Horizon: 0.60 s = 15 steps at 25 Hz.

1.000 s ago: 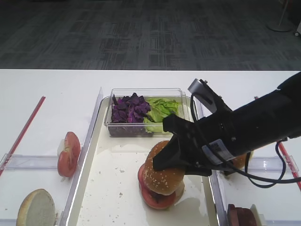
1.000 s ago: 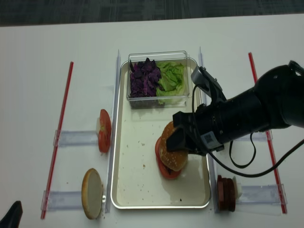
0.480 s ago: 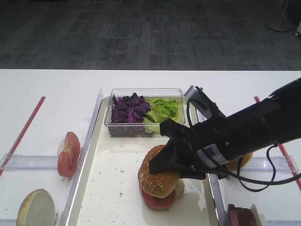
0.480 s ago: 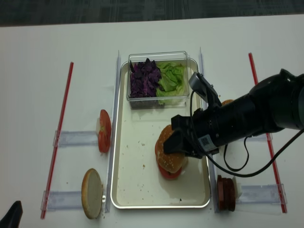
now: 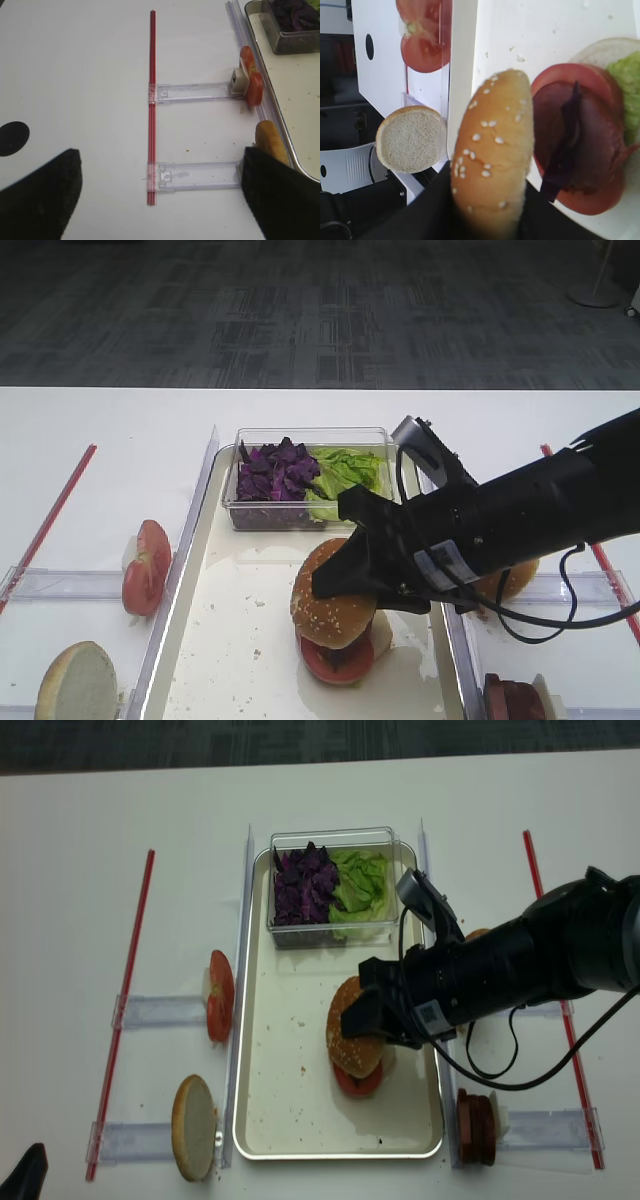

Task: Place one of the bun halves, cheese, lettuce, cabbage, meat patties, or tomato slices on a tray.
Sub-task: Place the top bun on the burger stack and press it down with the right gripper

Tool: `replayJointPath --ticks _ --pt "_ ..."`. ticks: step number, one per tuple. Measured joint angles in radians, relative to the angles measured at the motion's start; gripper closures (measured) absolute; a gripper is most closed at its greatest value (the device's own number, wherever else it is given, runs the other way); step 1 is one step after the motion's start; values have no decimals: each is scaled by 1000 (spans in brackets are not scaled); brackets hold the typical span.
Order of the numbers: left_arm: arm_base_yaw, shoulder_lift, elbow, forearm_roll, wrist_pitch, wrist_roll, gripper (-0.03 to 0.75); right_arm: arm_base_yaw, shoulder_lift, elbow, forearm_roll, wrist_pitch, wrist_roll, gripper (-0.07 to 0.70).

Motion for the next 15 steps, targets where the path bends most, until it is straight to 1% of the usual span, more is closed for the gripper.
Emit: replayJointPath --ticks 15 --pt "0 0 0 0 0 0 118 0 0 0 15 -8 -7 384"
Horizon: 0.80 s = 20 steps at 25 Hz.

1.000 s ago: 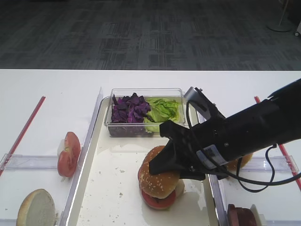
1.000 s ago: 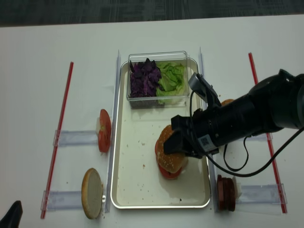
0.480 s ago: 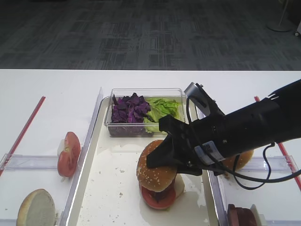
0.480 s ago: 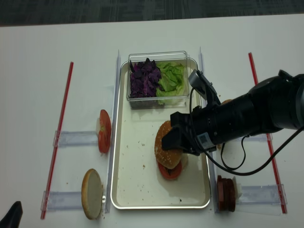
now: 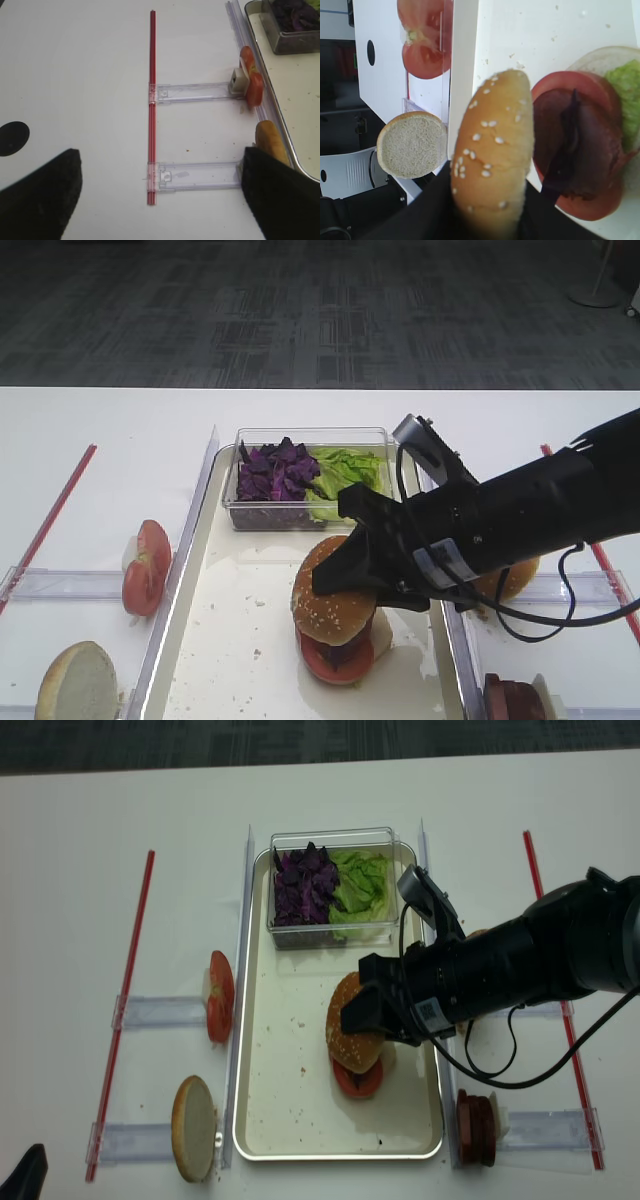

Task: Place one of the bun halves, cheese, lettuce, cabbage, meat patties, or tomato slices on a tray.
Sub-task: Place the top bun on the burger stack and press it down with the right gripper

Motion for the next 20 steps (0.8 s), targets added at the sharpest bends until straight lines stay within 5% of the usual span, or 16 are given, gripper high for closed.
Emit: replayJointPath --ticks 20 --pt "0 0 0 0 0 0 118 0 70 0 64 31 -64 384"
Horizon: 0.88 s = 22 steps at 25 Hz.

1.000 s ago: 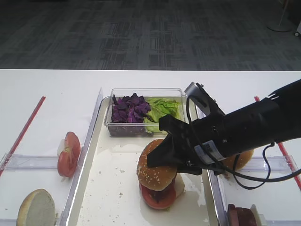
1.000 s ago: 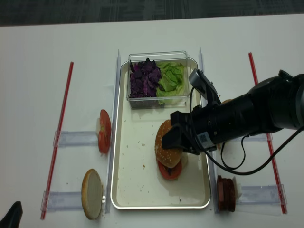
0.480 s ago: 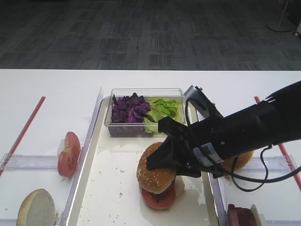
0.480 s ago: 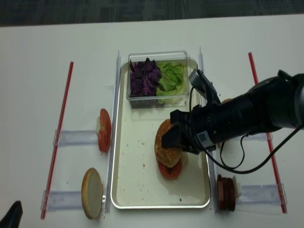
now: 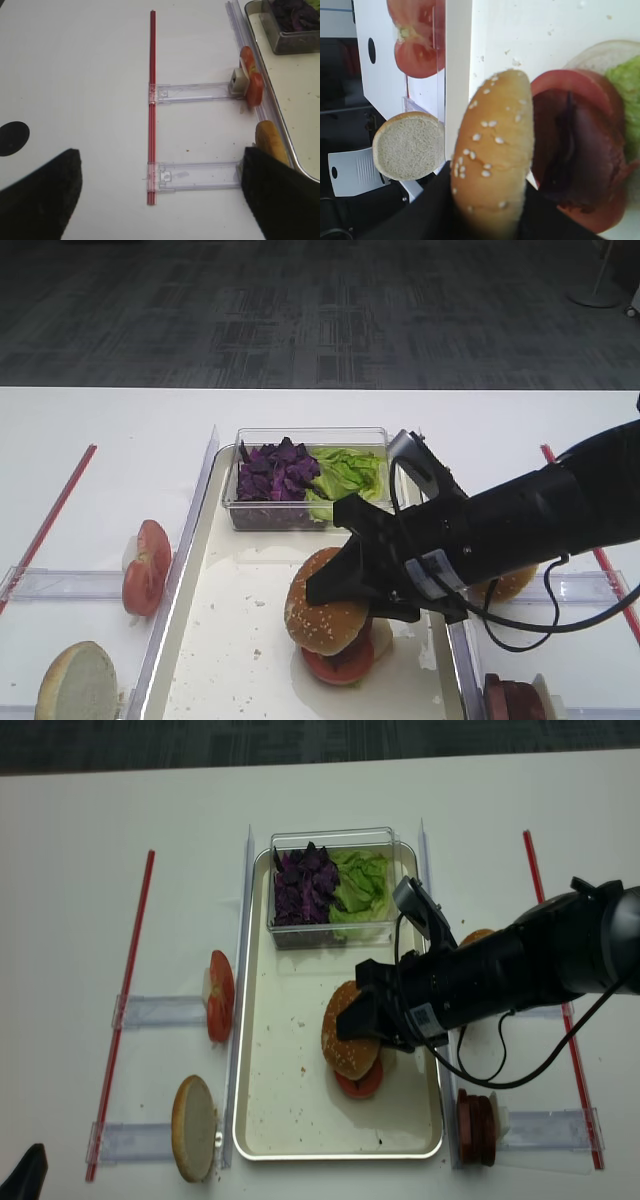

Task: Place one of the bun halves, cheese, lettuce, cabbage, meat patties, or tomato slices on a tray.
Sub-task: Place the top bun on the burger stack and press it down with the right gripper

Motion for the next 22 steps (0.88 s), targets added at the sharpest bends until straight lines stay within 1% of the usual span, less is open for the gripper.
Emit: replayJointPath --ticks 3,7,9,22 --pt "0 0 0 0 0 0 118 0 0 0 0 0 0 372" --pt "0 0 0 0 0 0 118 0 0 0 0 -2 0 314" --pt "0 0 0 0 0 0 118 0 0 0 -2 -2 2 300" --pt "0 0 0 0 0 0 118 0 0 0 -6 -13 2 290"
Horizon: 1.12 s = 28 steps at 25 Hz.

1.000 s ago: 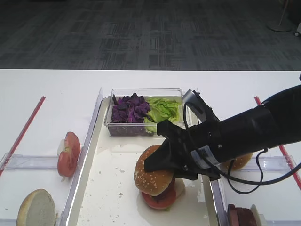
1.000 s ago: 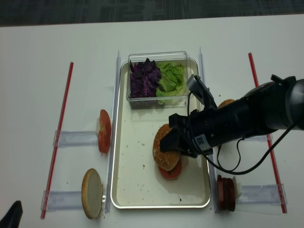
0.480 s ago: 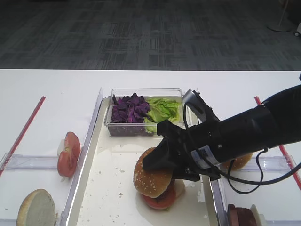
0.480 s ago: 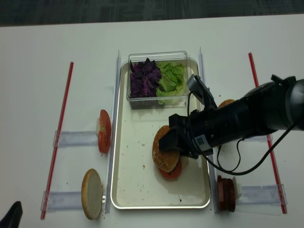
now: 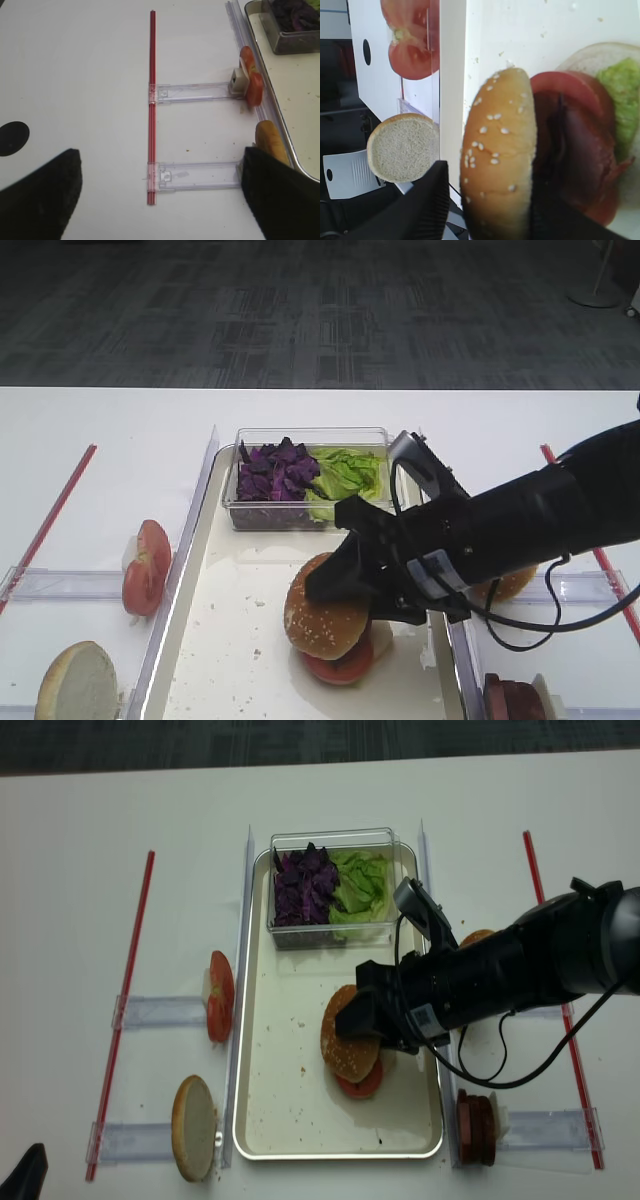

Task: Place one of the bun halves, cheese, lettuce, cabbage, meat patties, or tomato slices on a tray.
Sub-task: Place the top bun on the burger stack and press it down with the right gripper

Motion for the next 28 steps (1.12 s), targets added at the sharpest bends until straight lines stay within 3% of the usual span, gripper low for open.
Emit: replayJointPath --ticks 16,28 --pt "0 0 0 0 0 0 118 -77 0 0 -77 29 26 280" --pt "0 0 0 0 0 0 118 -150 0 0 -118 88 29 279"
